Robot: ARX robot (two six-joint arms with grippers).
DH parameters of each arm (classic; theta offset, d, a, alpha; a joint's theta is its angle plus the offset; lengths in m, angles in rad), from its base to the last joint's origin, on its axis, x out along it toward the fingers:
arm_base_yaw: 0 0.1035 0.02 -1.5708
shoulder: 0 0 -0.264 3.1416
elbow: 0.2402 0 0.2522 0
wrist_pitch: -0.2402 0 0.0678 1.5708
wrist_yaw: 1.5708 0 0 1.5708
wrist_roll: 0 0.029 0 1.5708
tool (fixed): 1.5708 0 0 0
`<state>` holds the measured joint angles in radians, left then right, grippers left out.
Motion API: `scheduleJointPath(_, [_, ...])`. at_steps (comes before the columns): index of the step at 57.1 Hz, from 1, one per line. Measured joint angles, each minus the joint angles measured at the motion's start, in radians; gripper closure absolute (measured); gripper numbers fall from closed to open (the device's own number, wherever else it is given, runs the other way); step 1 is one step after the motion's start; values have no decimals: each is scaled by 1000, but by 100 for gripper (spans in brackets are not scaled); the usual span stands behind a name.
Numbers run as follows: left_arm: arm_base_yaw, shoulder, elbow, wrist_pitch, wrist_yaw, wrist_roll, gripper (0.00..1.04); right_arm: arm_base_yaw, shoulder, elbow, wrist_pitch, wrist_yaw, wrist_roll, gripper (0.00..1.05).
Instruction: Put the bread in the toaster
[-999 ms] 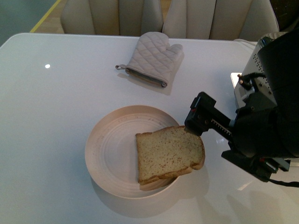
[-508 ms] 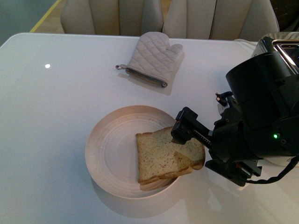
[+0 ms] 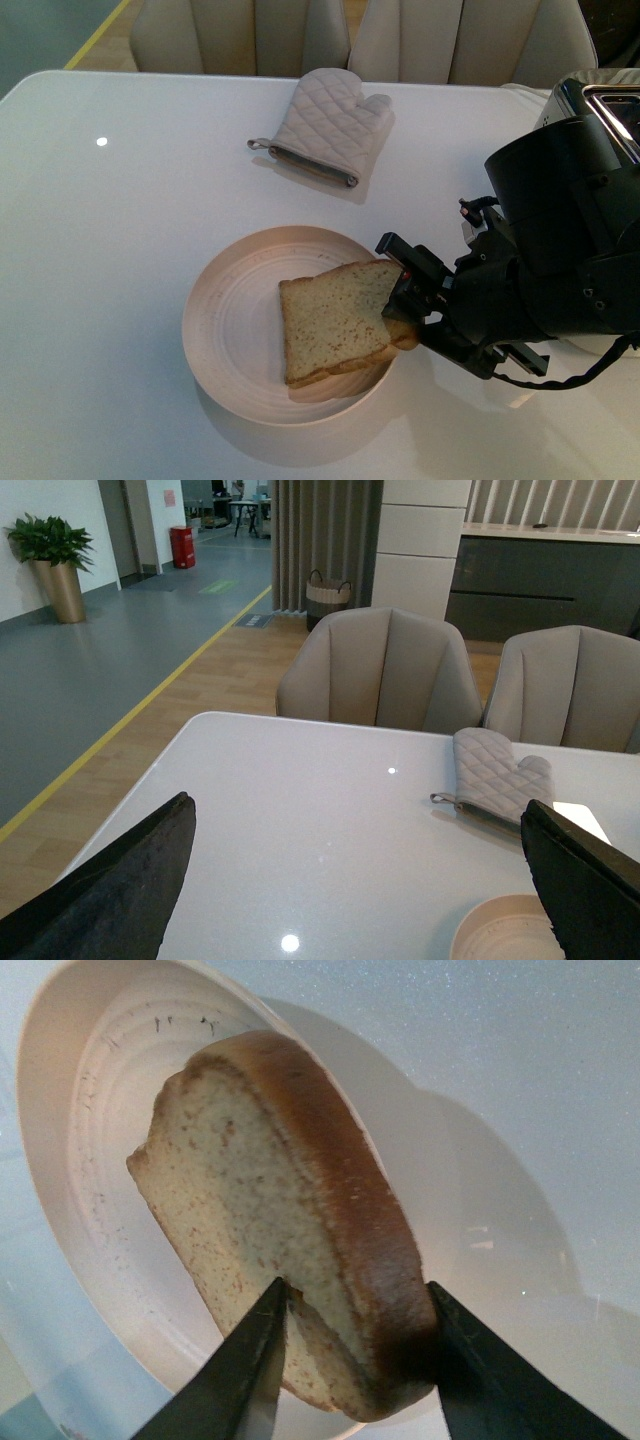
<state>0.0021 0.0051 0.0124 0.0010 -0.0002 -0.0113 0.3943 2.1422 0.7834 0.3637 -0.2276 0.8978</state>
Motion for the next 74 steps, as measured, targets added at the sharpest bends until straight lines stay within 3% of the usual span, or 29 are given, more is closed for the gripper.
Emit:
scheduleJointPath(7, [0, 0, 0, 0, 0, 0, 7, -3, -11, -13, 63, -6, 5, 96])
scheduleJointPath(10, [0, 0, 0, 0, 0, 0, 7, -3, -21, -17, 94, -15, 10, 102])
scheduleJointPath(31, [0, 0, 0, 0, 0, 0, 7, -23, -179, -92, 319, -47, 93, 102])
scheduleJointPath(36, [0, 0, 0, 0, 0, 0, 7, -40, -283, -100, 306, -30, 85, 102])
scheduleJointPath(45, [0, 0, 0, 0, 0, 0, 7, -112, -529, -96, 156, 41, -40, 102])
scheduleJointPath(59, [0, 0, 0, 0, 0, 0, 7, -312, -827, 90, -248, 177, -475, 102])
scheduleJointPath(74, [0, 0, 0, 0, 0, 0, 7, -455, -846, 245, -449, 174, -800, 102])
